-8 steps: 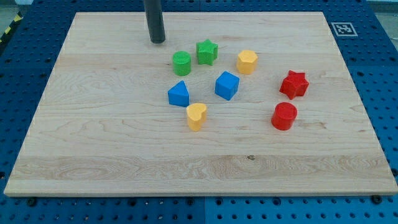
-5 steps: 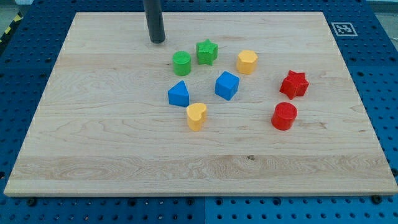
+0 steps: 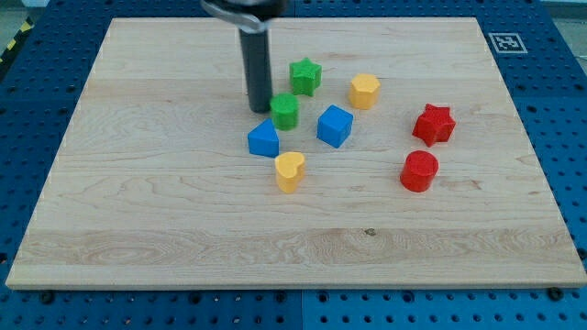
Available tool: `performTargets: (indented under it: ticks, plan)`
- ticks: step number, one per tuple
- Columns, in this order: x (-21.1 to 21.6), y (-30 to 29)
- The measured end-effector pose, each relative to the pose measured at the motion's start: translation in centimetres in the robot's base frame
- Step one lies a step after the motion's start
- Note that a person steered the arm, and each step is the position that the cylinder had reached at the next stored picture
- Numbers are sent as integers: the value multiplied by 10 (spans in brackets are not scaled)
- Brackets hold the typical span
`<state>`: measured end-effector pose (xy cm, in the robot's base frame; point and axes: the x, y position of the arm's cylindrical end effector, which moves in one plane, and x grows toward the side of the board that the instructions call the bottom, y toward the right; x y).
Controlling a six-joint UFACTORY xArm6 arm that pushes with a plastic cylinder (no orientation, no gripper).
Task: Move the blue triangle towards the bottom left side of the board
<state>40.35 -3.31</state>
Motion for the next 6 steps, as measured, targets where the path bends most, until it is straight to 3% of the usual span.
performTargets:
  ticks: [1, 3, 5, 6]
  plan:
    - [31, 27]
    - [32, -64]
    - [115, -66]
    - [121, -67]
